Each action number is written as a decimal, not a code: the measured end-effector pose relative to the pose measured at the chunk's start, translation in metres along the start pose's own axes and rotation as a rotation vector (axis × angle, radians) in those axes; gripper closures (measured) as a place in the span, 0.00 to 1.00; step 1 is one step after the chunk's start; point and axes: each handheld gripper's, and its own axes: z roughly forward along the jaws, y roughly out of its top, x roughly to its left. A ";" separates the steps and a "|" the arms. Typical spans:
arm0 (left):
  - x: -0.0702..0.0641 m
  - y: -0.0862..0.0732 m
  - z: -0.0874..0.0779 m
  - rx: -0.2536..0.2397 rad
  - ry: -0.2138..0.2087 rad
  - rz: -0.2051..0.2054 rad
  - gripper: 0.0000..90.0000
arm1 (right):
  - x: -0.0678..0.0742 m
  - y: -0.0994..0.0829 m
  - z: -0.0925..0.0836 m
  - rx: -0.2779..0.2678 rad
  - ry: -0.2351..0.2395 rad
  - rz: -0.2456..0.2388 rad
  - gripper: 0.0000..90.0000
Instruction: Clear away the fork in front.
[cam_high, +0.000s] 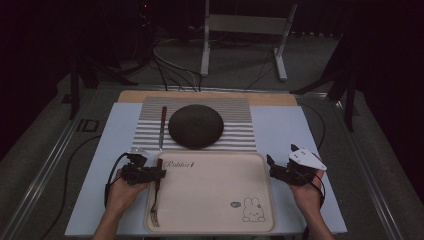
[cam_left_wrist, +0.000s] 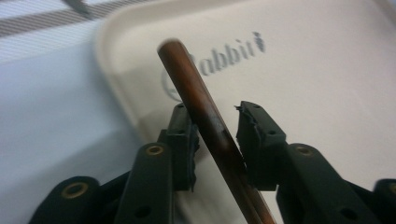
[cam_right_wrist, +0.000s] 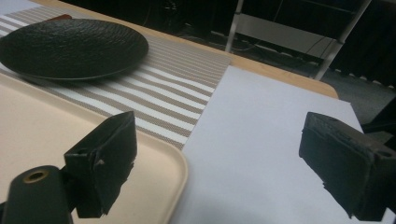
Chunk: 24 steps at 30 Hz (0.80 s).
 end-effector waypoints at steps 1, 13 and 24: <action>0.001 0.000 -0.005 -0.039 0.020 -0.011 0.65 | -0.001 -0.001 -0.001 0.004 0.006 0.011 0.12; -0.012 0.006 -0.054 -0.423 0.160 0.066 0.25 | -0.005 -0.011 -0.015 0.007 0.056 0.072 0.12; -0.011 0.001 -0.077 -0.616 0.293 0.082 0.00 | -0.003 -0.021 -0.026 -0.006 0.071 0.087 0.12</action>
